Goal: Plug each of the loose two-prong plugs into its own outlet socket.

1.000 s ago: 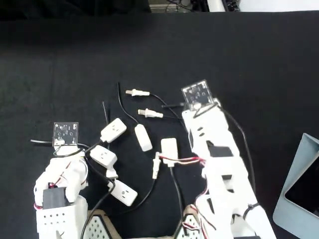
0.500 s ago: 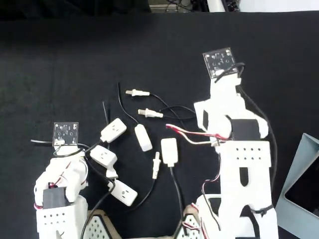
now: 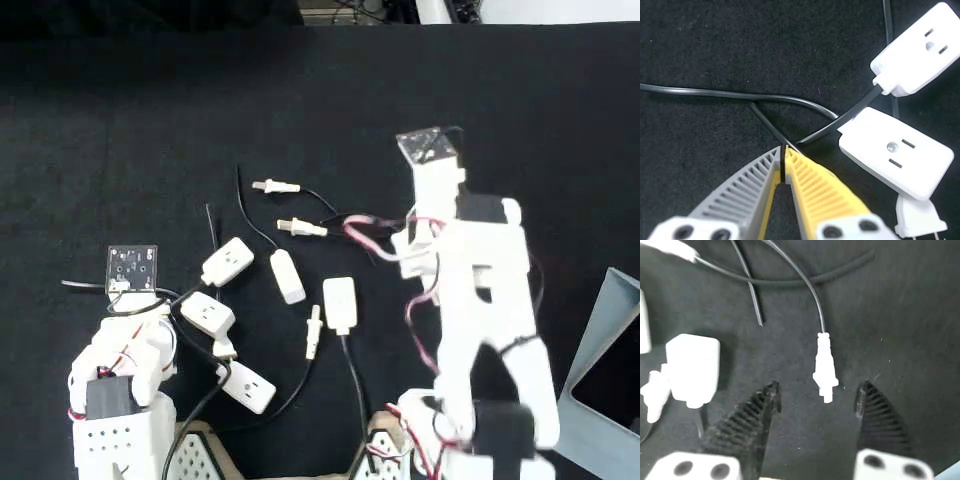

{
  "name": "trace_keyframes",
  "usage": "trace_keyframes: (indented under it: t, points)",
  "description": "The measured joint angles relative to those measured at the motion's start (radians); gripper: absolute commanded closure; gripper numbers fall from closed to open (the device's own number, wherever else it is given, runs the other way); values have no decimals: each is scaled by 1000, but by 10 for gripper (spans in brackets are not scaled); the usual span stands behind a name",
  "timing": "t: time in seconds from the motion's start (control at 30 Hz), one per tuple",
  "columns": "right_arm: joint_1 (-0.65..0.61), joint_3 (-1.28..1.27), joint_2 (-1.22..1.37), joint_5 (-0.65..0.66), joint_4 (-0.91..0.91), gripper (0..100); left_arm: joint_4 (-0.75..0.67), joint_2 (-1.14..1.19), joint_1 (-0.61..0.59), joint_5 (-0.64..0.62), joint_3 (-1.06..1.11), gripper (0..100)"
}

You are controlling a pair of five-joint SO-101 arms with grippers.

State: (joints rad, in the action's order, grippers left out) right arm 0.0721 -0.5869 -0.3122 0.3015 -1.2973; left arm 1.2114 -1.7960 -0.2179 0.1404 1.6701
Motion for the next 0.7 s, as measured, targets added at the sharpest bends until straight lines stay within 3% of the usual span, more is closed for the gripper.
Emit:
trace_keyframes:
  t: [0.27,0.7]
  points:
    - [55,86,247,74,-3,755,0,0,0,0,0,970]
    - [55,87,407,81,3,755,-5,0,0,0,0,970]
